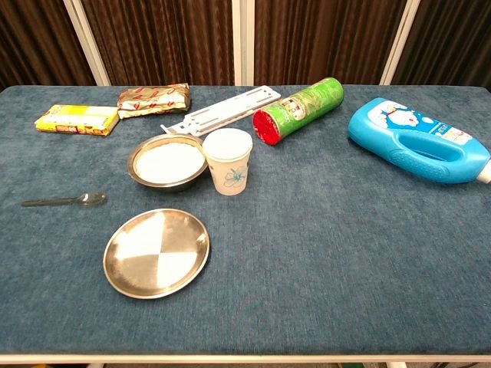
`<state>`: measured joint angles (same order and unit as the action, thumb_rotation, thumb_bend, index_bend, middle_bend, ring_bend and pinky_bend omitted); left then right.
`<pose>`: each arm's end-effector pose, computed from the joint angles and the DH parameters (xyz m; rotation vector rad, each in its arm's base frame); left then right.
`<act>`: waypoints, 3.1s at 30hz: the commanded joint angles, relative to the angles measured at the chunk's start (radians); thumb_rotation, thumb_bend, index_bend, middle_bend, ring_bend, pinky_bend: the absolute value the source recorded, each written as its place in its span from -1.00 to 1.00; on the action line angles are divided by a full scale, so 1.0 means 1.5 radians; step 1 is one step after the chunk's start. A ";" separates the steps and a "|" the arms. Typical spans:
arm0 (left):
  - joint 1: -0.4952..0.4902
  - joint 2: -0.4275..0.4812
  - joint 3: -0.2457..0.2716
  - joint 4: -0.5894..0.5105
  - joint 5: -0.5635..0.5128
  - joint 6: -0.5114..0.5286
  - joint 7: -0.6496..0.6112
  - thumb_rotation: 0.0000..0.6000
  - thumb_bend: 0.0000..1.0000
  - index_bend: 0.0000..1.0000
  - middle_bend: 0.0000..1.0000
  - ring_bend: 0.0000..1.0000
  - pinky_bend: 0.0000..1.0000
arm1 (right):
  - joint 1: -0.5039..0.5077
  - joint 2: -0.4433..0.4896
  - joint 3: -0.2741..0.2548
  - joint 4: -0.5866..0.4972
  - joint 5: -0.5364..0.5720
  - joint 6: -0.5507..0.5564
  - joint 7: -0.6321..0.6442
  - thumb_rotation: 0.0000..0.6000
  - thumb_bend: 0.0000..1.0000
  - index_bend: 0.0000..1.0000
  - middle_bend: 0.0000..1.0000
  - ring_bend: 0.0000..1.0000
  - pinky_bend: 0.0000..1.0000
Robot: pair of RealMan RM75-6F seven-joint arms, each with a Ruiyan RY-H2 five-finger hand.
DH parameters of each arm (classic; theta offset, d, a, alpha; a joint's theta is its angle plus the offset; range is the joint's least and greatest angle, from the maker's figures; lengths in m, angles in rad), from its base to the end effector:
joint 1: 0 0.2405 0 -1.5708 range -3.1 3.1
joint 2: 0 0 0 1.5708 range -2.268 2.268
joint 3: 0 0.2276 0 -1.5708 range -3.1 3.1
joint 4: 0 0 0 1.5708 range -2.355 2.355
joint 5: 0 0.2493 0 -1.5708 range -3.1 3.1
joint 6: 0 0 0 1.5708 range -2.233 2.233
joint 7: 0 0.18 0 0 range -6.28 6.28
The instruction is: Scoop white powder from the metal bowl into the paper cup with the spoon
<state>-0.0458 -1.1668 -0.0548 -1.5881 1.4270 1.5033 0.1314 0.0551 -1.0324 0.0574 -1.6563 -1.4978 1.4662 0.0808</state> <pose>-0.3186 0.2066 0.1069 -1.3240 -0.8633 -0.7701 -0.3078 -0.2109 0.1310 1.3562 -0.9585 0.9100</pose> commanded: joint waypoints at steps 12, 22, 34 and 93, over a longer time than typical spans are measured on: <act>-0.068 0.008 -0.038 -0.005 0.013 -0.064 -0.067 1.00 -0.73 -0.34 -0.52 -0.78 -0.78 | -0.008 0.016 0.009 -0.004 -0.004 0.029 -0.001 1.00 -0.51 -0.92 -0.68 -1.00 -1.00; -0.220 -0.069 -0.066 0.081 -0.053 -0.305 -0.112 1.00 -0.55 0.00 0.31 0.19 0.53 | -0.010 0.027 0.013 -0.001 0.008 0.027 0.005 1.00 -0.51 -0.92 -0.68 -1.00 -1.00; -0.272 -0.196 -0.057 0.166 -0.158 -0.402 -0.069 1.00 -0.44 0.07 0.85 0.74 1.00 | 0.001 0.020 0.008 0.007 0.014 -0.003 0.008 1.00 -0.51 -0.92 -0.68 -1.00 -1.00; -0.359 -0.148 -0.098 0.112 -0.244 -0.438 0.031 1.00 -0.04 0.27 0.92 0.81 1.00 | 0.006 0.046 0.011 -0.008 0.000 0.007 0.006 1.00 -0.51 -0.92 -0.68 -1.00 -1.00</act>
<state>-0.5611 -1.4113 -0.1856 -1.3962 1.0664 0.8626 0.1595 0.0650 -0.9663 0.0738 -1.6665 -1.4967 1.4746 0.0903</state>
